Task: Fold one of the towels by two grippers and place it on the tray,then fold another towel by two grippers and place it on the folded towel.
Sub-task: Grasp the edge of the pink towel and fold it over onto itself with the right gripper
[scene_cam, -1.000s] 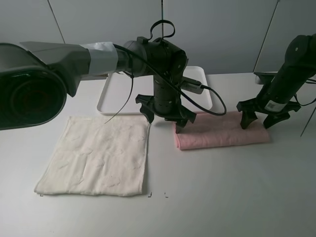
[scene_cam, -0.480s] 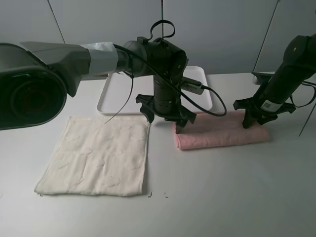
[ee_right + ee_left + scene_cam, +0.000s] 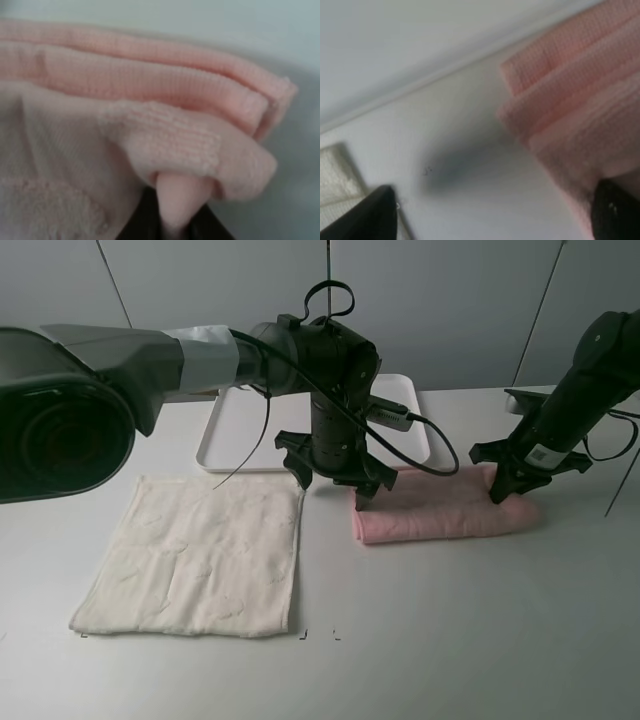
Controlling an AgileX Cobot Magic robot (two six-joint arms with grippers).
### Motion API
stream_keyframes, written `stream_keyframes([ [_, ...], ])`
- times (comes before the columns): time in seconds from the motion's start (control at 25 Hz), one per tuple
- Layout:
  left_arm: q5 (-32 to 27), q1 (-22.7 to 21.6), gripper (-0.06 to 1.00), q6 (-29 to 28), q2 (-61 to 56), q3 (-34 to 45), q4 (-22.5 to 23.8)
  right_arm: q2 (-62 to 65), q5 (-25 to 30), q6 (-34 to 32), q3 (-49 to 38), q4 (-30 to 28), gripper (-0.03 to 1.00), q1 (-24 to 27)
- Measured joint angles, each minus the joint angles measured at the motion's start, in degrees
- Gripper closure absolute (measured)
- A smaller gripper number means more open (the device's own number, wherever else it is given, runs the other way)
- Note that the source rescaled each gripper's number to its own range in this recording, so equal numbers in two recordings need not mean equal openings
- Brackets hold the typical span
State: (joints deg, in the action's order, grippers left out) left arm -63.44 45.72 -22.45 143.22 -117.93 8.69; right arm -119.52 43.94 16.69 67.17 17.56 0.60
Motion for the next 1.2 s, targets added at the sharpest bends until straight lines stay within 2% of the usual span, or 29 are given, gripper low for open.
stream_keyframes([
  [0.28,-0.10,0.00,-0.05,0.00,0.00,0.00,0.00,5.93,2.37,0.26,-0.52,0.39,0.92,0.00],
  [0.48,-0.10,0.00,-0.05,0.00,0.00,0.00,0.00,10.40,4.67,0.26,-0.59,6.59,0.92,0.00],
  [0.72,-0.22,0.00,-0.05,0.25,0.00,0.00,0.00,10.51,10.12,4.59,-0.59,17.04,0.92,0.00],
  [0.92,-0.22,-0.25,-0.05,0.98,0.00,0.00,-0.34,8.75,11.25,9.46,-1.96,25.94,0.92,-0.12],
  [1.04,-0.36,-0.83,-0.05,1.11,0.00,0.00,-1.41,7.09,11.29,14.44,-4.43,33.05,0.92,-0.44],
  [1.2,-0.58,-1.45,-0.05,1.47,0.00,0.00,-2.35,5.06,11.07,22.94,-8.12,45.39,0.92,-0.54],
])
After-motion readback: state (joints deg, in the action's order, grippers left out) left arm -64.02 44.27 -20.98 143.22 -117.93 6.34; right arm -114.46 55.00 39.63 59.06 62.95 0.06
